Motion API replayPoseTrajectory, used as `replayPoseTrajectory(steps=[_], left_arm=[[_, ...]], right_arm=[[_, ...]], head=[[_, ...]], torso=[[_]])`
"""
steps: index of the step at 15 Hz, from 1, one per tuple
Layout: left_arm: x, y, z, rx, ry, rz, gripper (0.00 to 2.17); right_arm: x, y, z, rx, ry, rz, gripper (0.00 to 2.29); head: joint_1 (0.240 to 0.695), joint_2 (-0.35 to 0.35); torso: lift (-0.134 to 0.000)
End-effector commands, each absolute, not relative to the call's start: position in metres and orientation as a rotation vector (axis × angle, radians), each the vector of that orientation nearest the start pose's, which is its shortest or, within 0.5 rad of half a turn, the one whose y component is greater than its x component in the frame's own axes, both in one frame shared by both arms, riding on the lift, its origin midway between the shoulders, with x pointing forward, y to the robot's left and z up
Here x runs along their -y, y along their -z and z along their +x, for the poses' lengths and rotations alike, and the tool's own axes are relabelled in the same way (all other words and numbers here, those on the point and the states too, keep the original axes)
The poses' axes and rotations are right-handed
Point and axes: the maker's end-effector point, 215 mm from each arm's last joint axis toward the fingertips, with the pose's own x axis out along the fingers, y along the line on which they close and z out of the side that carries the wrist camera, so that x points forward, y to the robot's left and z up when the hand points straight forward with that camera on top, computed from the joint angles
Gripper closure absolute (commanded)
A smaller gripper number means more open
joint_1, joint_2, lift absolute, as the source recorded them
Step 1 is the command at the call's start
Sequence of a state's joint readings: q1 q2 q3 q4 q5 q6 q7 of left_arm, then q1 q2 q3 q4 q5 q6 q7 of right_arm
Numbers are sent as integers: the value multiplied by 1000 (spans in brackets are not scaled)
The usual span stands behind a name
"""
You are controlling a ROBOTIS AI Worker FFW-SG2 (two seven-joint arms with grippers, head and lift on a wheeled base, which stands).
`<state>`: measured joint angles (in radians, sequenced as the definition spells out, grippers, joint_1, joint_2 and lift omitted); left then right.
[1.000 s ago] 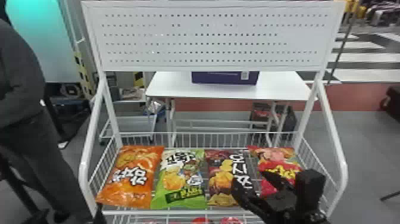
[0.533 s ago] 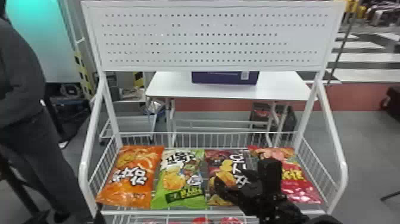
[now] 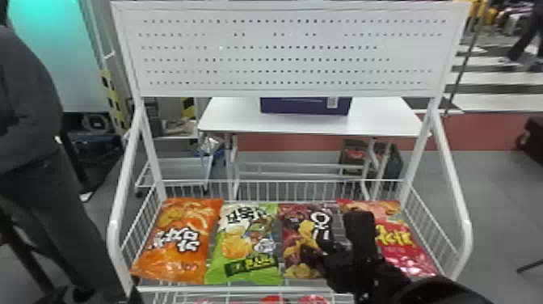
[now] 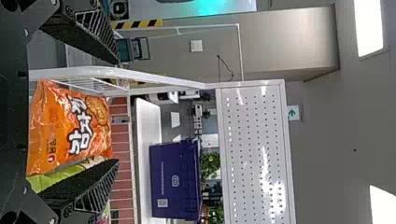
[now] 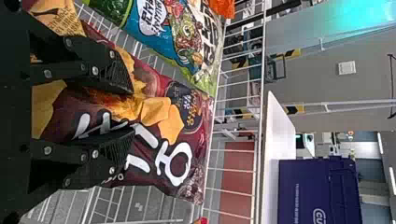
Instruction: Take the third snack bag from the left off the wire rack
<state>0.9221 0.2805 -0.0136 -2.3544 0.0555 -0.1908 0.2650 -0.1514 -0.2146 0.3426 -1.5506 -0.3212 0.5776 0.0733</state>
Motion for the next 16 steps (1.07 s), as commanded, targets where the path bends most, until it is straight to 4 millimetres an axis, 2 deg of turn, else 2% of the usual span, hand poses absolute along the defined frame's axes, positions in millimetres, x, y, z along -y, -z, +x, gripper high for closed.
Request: replayPoseTrajectory(steps=[1, 4, 7, 10, 12, 15, 16], left_arm=[[-253, 271, 335, 55, -37, 90, 140], [-252, 272, 335, 55, -38, 88, 140], [-251, 272, 335, 54, -35, 87, 140], [-252, 271, 335, 56, -36, 88, 140], [-252, 270, 335, 60, -36, 90, 140], [-252, 270, 337, 64, -36, 88, 140], [-252, 270, 338, 65, -35, 87, 140]], right_arm=[[96, 461, 562, -522, -419, 11, 2236], [89, 440, 562, -456, -430, 32, 2236], [88, 407, 560, -362, -438, 86, 2240], [99, 370, 549, -262, -436, 119, 2236], [119, 334, 530, -190, -426, 131, 2240], [155, 322, 489, -157, -390, 124, 2240], [174, 311, 472, -110, -365, 121, 2240]], head=[[499, 0], [499, 0], [499, 0], [499, 0], [499, 0], [499, 0], [499, 0]], torso=[[0], [0], [0], [0], [0], [0], [0]])
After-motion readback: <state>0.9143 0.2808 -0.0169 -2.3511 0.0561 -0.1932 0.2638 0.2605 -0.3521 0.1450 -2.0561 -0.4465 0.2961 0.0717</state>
